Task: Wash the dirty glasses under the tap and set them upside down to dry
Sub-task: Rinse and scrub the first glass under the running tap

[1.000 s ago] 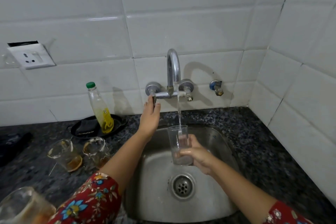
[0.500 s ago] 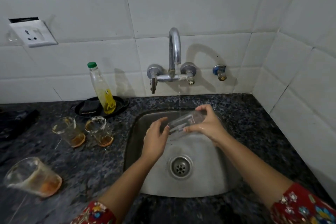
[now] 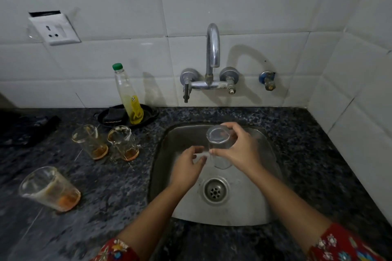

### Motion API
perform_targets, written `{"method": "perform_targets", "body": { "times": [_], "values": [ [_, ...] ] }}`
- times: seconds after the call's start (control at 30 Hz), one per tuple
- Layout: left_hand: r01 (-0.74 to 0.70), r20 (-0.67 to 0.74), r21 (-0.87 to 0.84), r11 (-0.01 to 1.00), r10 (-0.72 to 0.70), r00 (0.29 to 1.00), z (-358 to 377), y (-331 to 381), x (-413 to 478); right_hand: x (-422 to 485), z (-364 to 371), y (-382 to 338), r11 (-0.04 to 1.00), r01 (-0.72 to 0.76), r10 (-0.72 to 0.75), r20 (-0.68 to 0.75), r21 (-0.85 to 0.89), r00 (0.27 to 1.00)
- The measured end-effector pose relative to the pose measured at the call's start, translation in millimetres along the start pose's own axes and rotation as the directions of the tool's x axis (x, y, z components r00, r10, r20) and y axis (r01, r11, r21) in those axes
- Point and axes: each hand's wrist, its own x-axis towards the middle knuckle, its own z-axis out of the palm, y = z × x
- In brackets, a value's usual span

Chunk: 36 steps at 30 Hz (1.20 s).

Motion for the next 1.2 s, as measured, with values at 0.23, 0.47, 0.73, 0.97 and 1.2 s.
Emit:
{"method": "perform_targets", "body": {
  "times": [0.23,0.47,0.73,0.97,1.2],
  "values": [
    [0.152,0.020,-0.514,0.844,-0.166,0.986,-71.3,5.1,19.8,19.0,25.5,-36.9,0.775,-0.223,0.305,-0.040,0.591,0.952],
    [0.078,-0.072,-0.776,0.626,-0.211,0.975,-238.9,-15.0,41.0,48.5,128.3,-143.3,0.202,-0.458,0.401,0.354,0.866,0.845],
    [-0.001,-0.287,-0.691,0.723,-0.273,0.918,-443.0,-134.4,29.8,73.3,311.4,-282.2,0.185,-0.566,0.363,0.480,0.803,0.799],
    [0.058,-0.367,-0.743,0.667,-0.479,0.798,-541.8,-242.4,22.1,99.8,470.9,-340.9,0.365,-0.616,0.343,0.515,0.698,0.786],
    [0.066,-0.379,-0.792,0.607,-0.574,0.726,-585.5,-307.5,31.7,135.2,595.4,-370.4,0.650,-0.491,0.288,0.410,0.580,0.865]
  ]
}}
